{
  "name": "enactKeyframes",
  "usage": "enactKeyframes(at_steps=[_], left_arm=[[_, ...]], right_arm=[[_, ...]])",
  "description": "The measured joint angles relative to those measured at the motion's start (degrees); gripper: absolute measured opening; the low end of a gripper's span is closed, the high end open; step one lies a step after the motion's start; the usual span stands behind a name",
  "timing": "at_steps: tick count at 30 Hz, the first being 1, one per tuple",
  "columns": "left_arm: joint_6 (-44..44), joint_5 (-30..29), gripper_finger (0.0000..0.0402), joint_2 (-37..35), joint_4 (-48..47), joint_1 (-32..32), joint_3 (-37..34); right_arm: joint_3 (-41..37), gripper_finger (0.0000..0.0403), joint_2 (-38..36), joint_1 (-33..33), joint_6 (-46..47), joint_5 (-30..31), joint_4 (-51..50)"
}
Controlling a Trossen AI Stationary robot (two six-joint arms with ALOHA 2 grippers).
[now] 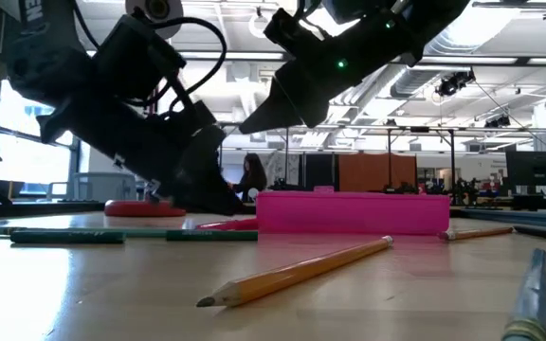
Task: Pick & place school supplies into a supply box
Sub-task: Put the pink pen into the red supply box
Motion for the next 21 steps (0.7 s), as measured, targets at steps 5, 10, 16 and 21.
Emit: enactKeyframes(at_steps=[5, 10, 16, 21], left_arm=[[-0.9, 0.9, 0.0167, 0.0, -0.9, 0.0, 2.0], [-3.8, 1.8, 0.0168, 0.0, -11.4, 0.0, 4.8], [-3.2, 2.2, 0.0168, 1.9, -17.4, 0.0, 8.1], [-2.3, 0.6, 0.0168, 2.4, -27.2, -0.1, 10.6]], right_arm=[[0.0, 0.0105, 0.0, 0.0, 0.0, 0.0, -0.1], [0.0, 0.0105, 0.0, 0.0, 0.0, 0.0, -0.2], [0.0, 0.0105, 0.0, 0.0, 0.0, 0.0, -0.2], [0.0, 0.0105, 0.0, 0.0, 0.0, 0.0, -0.6]])
